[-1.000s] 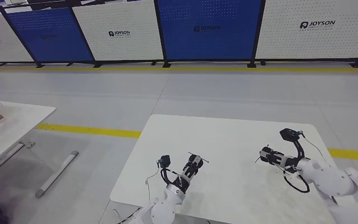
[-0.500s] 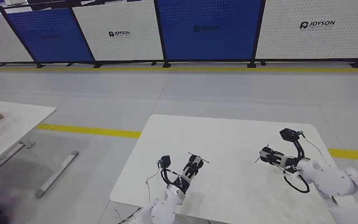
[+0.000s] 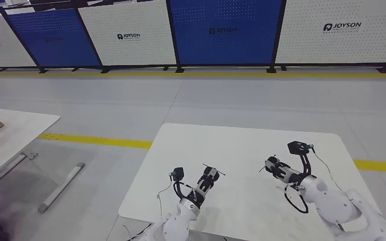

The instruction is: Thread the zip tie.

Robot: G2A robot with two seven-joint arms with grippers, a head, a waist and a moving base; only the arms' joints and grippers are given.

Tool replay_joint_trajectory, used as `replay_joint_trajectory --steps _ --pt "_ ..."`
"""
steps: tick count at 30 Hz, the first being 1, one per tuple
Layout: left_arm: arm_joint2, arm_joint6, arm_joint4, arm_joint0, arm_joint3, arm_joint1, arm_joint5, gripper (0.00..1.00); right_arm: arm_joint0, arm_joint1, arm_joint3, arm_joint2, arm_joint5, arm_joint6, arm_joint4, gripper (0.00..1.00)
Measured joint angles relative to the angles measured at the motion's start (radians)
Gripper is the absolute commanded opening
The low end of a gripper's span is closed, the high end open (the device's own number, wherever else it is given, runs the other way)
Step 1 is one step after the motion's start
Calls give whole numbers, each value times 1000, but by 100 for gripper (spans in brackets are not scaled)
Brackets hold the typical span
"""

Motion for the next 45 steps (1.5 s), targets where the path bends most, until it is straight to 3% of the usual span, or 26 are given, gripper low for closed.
replay_joint_trajectory --steps 13,17,21,29,45 --pt "0 0 0 0 0 0 0 0 -2 0 1 2 -4 -5 4 0" --pt "0 0 0 0 0 0 0 0 -20 -15 2 -15 -22 -58 50 0" --pt "0 0 0 0 0 0 0 0 -20 -34 -14 -53 1 -112 59 0" --pt "0 0 0 0 0 0 0 0 20 -78 1 -146 28 -161 64 0" --pt "0 0 0 0 0 0 0 0 20 -78 2 -145 28 -159 63 0"
